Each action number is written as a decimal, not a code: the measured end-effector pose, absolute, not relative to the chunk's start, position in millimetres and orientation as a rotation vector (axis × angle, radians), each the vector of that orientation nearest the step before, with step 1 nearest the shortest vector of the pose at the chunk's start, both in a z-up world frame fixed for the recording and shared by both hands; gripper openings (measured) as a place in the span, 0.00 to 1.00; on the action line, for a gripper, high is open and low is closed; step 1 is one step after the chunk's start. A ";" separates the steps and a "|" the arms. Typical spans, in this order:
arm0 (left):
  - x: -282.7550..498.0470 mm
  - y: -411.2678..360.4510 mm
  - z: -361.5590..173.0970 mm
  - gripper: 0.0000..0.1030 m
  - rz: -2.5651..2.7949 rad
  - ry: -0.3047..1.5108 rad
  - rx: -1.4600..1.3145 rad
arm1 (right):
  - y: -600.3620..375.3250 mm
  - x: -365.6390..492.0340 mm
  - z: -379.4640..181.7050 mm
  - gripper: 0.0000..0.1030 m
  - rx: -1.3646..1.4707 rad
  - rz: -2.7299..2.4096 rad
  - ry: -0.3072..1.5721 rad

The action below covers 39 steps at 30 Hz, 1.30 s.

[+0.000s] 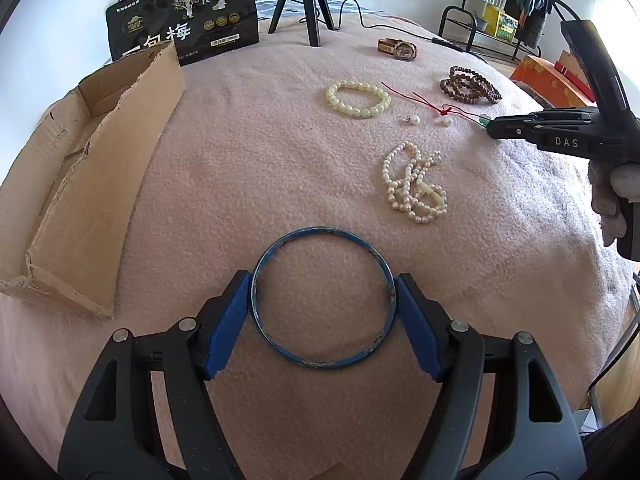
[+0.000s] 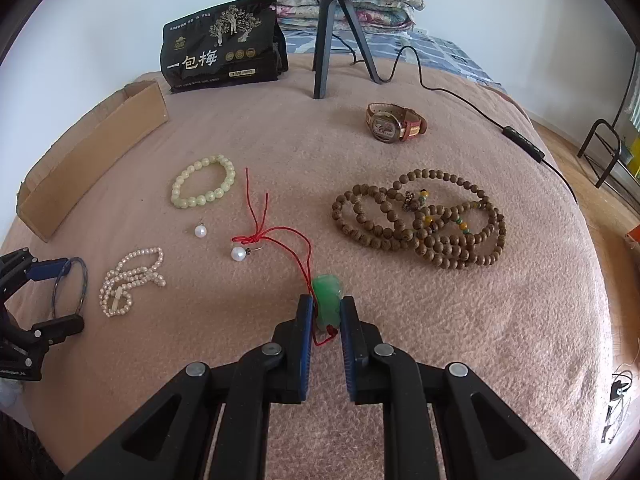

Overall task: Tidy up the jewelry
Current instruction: 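Grasp the dark blue bangle with the left gripper while the right gripper grasps the green jade pendant, then carry the bangle into the cardboard box with the left gripper while the right gripper drops the pendant there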

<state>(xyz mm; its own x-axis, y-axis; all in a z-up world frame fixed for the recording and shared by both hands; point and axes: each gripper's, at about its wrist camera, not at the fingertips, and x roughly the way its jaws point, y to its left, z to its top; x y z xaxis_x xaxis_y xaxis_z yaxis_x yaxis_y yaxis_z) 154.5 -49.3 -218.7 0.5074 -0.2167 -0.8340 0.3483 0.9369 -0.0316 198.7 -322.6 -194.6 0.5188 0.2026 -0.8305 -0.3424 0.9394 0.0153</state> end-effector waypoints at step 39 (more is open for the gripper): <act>151.4 31.2 -94.7 0.72 -0.207 0.690 0.086 | -243.4 161.2 -47.1 0.11 -0.198 0.484 0.687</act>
